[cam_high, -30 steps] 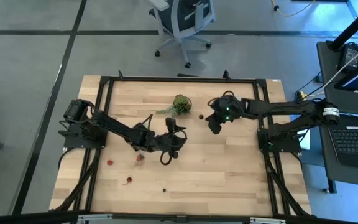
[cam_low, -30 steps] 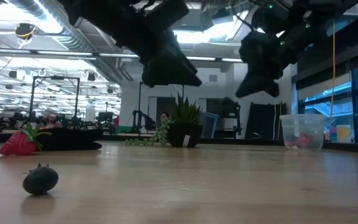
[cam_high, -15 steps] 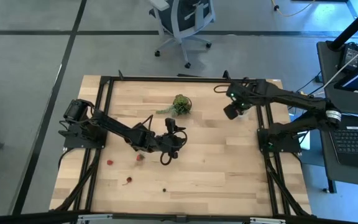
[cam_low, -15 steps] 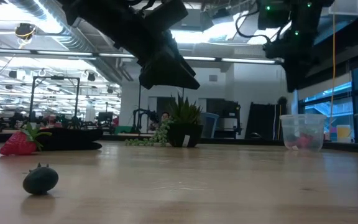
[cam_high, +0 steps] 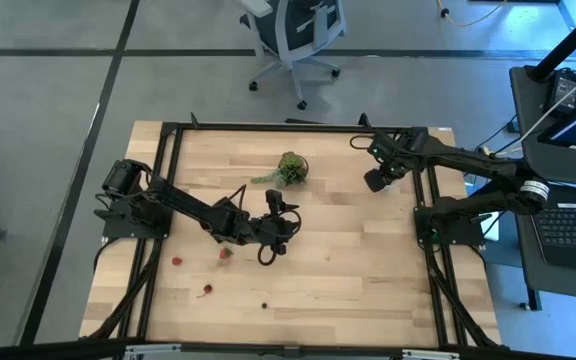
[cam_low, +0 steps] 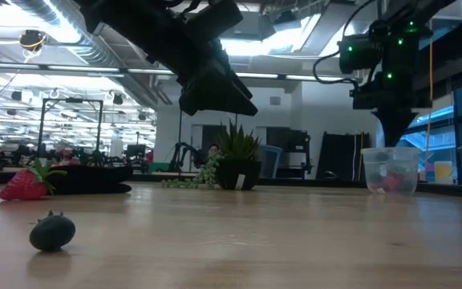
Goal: Pick and placing Produce into tupperware
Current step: Put the black cherry into the bin, then put the blueberry into the bin
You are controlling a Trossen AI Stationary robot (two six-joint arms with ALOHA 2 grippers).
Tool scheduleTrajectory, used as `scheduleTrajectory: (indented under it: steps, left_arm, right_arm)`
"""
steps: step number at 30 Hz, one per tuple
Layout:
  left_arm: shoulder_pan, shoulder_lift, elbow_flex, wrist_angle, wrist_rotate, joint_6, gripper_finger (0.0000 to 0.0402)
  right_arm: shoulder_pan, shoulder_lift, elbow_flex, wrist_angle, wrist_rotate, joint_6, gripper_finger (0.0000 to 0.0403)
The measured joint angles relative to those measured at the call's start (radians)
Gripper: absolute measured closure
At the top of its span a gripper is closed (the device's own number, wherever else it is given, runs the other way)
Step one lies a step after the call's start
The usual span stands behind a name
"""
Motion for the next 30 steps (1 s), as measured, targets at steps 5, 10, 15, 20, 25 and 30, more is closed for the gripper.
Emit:
scheduleTrajectory:
  steps: [5,10,15,20,25,30]
  left_arm:
    - [0.000,0.000,0.000,0.000,0.000,0.000,0.0164]
    - [0.000,0.000,0.000,0.000,0.000,0.001,0.0164]
    - [0.000,0.000,0.000,0.000,0.000,0.002,0.0164]
    - [0.000,0.000,0.000,0.000,0.000,0.002,0.0164]
    - [0.000,0.000,0.000,0.000,0.000,0.002,0.0164]
    - [0.000,0.000,0.000,0.000,0.000,0.002,0.0164]
  right_arm:
    - [-0.013,0.001,-0.043,0.039,-0.021,-0.017,0.0394]
    - [-0.018,0.001,-0.066,0.062,-0.025,-0.017,0.0394]
    - [-0.018,0.001,-0.066,0.080,-0.026,-0.020,0.0393]
    - [-0.018,0.001,-0.066,0.083,-0.026,-0.020,0.0392]
    - [-0.018,0.001,-0.066,0.083,-0.026,-0.025,0.0373]
    - [-0.018,0.001,-0.065,0.082,-0.026,-0.026,0.0316]
